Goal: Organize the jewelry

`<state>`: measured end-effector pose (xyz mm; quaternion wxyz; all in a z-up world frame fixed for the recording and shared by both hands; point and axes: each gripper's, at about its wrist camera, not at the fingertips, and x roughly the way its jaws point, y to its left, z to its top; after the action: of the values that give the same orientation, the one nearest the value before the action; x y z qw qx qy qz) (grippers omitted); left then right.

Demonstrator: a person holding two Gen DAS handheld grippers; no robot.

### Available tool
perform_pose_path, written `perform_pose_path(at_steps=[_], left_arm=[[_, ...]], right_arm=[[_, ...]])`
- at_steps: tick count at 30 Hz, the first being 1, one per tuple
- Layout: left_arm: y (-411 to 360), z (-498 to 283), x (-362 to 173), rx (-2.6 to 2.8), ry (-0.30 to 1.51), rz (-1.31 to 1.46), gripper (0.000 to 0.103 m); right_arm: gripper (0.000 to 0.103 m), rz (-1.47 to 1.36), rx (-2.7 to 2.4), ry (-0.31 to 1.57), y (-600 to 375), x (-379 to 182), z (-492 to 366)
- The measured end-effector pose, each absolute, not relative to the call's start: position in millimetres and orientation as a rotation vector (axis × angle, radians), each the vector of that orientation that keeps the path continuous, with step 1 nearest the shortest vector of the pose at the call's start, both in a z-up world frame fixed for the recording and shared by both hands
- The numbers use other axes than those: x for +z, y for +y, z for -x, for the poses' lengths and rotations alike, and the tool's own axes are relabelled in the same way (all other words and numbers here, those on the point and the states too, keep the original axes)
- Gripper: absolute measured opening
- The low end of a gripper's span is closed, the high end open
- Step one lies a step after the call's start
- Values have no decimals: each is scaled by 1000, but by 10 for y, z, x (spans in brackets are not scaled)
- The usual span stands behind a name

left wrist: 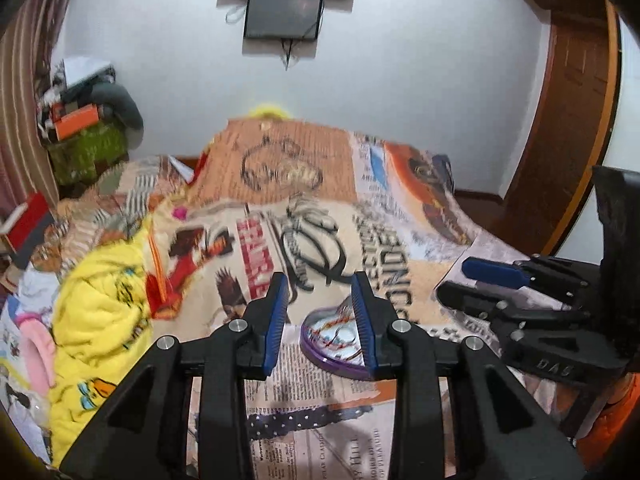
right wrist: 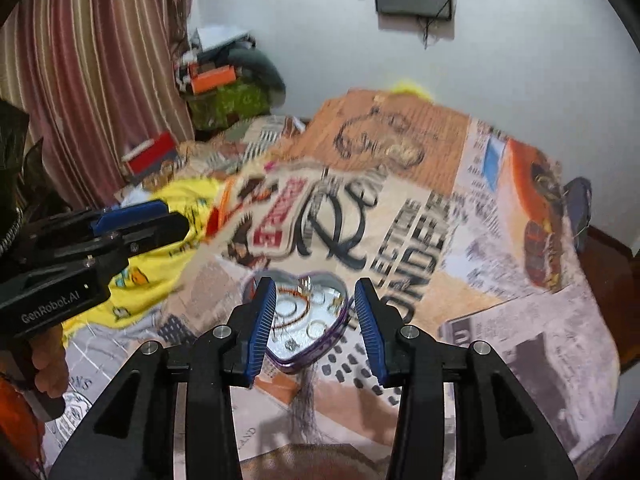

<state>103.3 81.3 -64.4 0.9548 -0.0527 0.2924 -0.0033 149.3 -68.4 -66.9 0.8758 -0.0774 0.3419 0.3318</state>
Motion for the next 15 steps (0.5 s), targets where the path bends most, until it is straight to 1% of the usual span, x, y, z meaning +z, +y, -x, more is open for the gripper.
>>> perform_pose_path(at_steps=[1,3,7,9,11,13,14,15], left_arm=[[785,-977,-568,-3,570,100,32],[720,-819,-372,1,506,84,36],[601,-484,-15,16,369,64,40],[555,-326,137,31,302,63,47],[534,-178,246,40,251,70,50],[517,-48,322,48,213,79,55],[506,9,349,54,199,81,59],[498,57,367,64,189,80,66]], right_arm=[[37,150,690,691,-719,-583,-1460],[37,119,678,621,-837,-349,-1337],[37,62,651,476,-1049,75,-1051],[37,29,634,396,-1170,281,-874],[38,7,620,346,-1239,398,-751],[47,-21,605,302,-1307,498,-616],[56,-27,595,282,-1328,533,-553],[64,-28,577,264,-1335,559,-489]])
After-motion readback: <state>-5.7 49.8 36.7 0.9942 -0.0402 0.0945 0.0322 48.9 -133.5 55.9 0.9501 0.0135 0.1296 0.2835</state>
